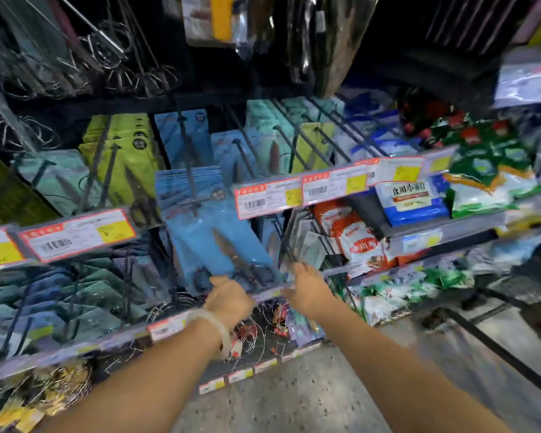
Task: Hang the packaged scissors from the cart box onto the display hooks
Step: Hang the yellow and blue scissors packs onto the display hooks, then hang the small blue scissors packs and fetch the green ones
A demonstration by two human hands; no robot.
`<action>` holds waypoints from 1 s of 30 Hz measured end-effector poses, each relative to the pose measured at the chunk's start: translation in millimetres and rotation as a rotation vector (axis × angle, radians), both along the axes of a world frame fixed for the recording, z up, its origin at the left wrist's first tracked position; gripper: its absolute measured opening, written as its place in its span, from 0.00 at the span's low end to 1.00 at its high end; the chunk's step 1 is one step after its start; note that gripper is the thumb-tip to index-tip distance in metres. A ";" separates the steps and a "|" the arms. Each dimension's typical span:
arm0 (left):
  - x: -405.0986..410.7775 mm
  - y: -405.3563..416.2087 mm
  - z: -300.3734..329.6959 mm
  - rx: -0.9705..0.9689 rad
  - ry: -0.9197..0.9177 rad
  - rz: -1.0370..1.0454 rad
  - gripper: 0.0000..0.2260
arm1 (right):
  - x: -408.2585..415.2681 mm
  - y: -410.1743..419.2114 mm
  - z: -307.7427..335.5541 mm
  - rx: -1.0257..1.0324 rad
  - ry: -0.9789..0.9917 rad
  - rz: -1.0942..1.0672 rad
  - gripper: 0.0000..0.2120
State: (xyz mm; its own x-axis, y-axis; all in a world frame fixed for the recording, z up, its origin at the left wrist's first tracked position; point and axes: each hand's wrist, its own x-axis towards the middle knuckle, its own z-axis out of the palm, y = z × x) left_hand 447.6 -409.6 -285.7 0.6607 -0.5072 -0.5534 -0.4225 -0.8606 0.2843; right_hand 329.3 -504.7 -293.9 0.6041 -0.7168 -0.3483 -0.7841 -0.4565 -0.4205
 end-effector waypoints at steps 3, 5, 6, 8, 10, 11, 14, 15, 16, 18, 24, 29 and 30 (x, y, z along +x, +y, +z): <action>-41.0 -25.4 11.2 0.092 -0.021 -0.275 0.17 | -51.7 -7.8 -6.0 0.013 0.058 -0.011 0.26; -76.0 -45.0 16.1 0.166 -0.015 -0.463 0.16 | -85.7 -15.6 -6.5 0.033 0.052 -0.030 0.28; -94.1 -56.9 13.9 0.180 -0.038 -0.558 0.16 | -103.4 -20.9 -4.7 0.030 0.038 -0.044 0.28; -133.3 -84.1 9.2 0.109 -0.109 -0.707 0.15 | -143.1 -36.3 0.0 -0.019 0.026 -0.070 0.26; -179.3 -112.0 12.8 -0.033 -0.165 -0.784 0.18 | -190.0 -54.6 8.6 -0.077 0.044 -0.098 0.26; -204.7 -126.7 18.2 -0.074 -0.214 -0.823 0.22 | -215.1 -64.1 13.4 -0.091 0.061 -0.120 0.28; -286.3 -169.6 39.4 -0.159 -0.300 -0.963 0.32 | -296.1 -93.4 24.6 -0.171 0.126 -0.218 0.30; -312.8 -183.6 45.9 -0.180 -0.303 -1.021 0.32 | -322.6 -102.8 25.6 -0.193 0.127 -0.270 0.30; -337.4 -197.2 48.2 -0.193 -0.299 -1.073 0.32 | -348.1 -110.2 28.5 -0.211 0.126 -0.326 0.28; -385.4 -219.9 56.1 -0.196 -0.299 -1.166 0.33 | -395.6 -123.5 35.7 -0.211 0.147 -0.431 0.27; -502.5 -273.0 59.8 -0.164 -0.244 -1.394 0.36 | -506.0 -156.4 41.3 -0.166 0.192 -0.642 0.32; -569.0 -321.7 48.8 -0.171 -0.270 -1.537 0.34 | -568.3 -187.2 26.4 -0.135 0.200 -0.769 0.24; -581.3 -334.2 46.8 -0.178 -0.268 -1.558 0.33 | -579.4 -196.2 24.1 -0.135 0.205 -0.786 0.25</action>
State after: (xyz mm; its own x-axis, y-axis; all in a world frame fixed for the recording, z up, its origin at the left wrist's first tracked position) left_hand -133.8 -743.8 -238.8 -0.4797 -0.7940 -0.3736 -0.8723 0.4775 0.1053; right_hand -250.0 -700.9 -269.9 -0.1580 -0.9476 -0.2775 -0.9511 0.2216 -0.2154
